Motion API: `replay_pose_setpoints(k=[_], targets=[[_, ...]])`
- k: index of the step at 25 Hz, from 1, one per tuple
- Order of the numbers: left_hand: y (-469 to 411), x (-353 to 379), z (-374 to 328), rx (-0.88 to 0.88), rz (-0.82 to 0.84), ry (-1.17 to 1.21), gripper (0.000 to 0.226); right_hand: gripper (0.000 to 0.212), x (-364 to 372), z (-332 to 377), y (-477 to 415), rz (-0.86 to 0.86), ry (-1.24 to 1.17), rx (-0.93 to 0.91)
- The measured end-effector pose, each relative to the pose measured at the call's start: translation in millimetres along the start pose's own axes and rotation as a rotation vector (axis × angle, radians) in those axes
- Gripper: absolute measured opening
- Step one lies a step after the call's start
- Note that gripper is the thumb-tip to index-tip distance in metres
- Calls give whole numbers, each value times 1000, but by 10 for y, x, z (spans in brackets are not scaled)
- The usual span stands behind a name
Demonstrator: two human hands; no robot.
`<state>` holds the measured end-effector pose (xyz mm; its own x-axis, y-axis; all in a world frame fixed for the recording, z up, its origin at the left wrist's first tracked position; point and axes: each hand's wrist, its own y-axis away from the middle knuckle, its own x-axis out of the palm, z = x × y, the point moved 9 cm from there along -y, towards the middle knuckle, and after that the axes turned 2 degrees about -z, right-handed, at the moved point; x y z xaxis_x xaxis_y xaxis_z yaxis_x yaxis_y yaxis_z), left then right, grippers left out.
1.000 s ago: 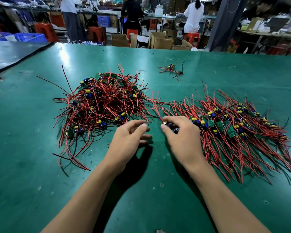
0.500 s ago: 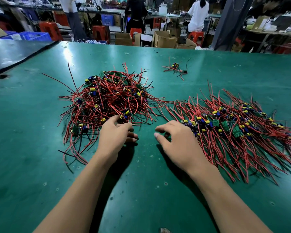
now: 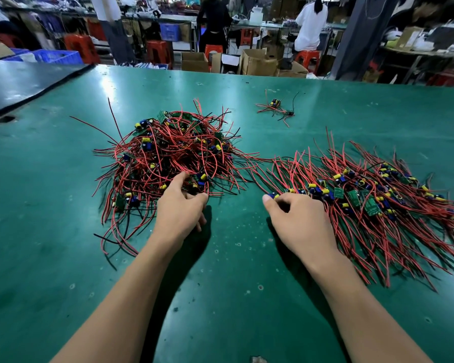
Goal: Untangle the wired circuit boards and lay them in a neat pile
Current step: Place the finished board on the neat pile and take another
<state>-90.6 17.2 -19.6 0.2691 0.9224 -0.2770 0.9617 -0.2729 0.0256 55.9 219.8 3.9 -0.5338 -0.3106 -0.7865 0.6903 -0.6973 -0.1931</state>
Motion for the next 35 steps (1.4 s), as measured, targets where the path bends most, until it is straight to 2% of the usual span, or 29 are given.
replay_pose_setpoints(k=[2, 4, 7, 9, 12, 16, 21, 23, 27, 31, 33, 35], targets=[[-45, 12, 13, -9, 41, -31, 65, 32, -7, 132, 35, -42, -20, -100], [-88, 23, 2, 4, 62, -98, 53, 24, 31, 301, 74, -44, -107, -229], [-100, 9, -39, 41, 30, -199, 32, 25, 181, 446, 153, 31, -145, -334], [-85, 17, -72, 65, 18, -244, 24, 28, 271, 402, 152, 79, -95, -327], [-49, 57, -127, 116, 36, -458, 10, 26, 263, 253, 67, 106, -92, -245], [59, 43, -164, 172, 13, -595, 3, 25, 254, 193, 46, 113, -132, -193], [160, 113, -228, 235, -49, -774, 23, 27, 263, 173, 49, 105, -136, -183], [154, 164, -252, 261, -29, -791, 18, 26, 260, 174, 48, 94, -134, -190], [163, 255, -263, 297, 101, -755, 13, 27, 267, 189, 39, 89, -152, -201], [397, 567, -290, 352, 417, -699, 8, 20, 282, 199, 26, 100, -125, -227], [542, 716, -286, 346, 577, -663, 7, 24, 262, 199, 12, 82, -158, -219], [590, 755, -260, 297, 644, -594, 10, 32, 261, 181, 3, 94, -187, -185]])
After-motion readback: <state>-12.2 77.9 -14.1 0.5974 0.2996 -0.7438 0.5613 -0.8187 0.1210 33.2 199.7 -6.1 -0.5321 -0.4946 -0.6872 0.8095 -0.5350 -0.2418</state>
